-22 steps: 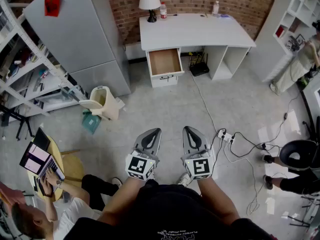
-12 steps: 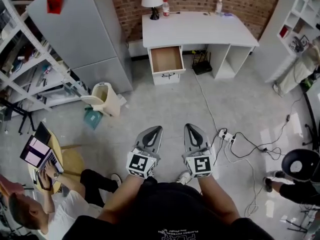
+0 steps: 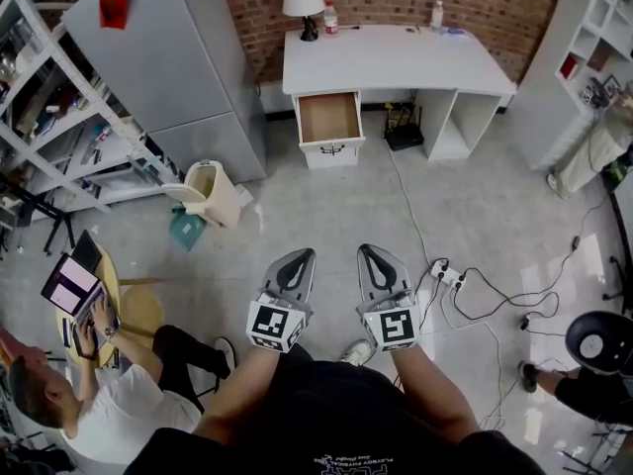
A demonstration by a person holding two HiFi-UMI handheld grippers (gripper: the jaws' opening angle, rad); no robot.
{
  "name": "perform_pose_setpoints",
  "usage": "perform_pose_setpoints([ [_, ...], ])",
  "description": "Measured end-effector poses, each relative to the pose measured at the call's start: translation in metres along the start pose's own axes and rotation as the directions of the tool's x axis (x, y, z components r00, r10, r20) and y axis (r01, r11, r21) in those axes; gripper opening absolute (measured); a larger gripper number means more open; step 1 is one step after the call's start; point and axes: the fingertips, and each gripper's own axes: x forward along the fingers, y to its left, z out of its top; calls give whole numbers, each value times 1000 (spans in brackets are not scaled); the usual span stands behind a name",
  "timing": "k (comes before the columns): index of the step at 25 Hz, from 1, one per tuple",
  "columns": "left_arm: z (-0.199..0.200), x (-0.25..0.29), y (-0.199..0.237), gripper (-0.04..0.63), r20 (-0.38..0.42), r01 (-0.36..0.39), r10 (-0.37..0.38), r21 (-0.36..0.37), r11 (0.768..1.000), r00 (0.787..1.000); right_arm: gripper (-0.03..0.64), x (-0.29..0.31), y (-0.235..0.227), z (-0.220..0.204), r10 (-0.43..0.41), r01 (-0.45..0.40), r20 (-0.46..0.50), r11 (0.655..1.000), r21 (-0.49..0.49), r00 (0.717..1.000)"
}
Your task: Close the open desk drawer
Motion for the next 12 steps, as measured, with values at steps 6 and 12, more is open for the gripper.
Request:
perform_pose_setpoints([
  [6,2,11,2,8,-4,-8,8,10,1000,1000,29,7,-9,-2,-3,3,9,1000,10,1000],
  [12,1,41,19,8,-4,10,-10,3,1000,1000,29,38,-25,-5,-18,18,-30,1000,-20,999],
])
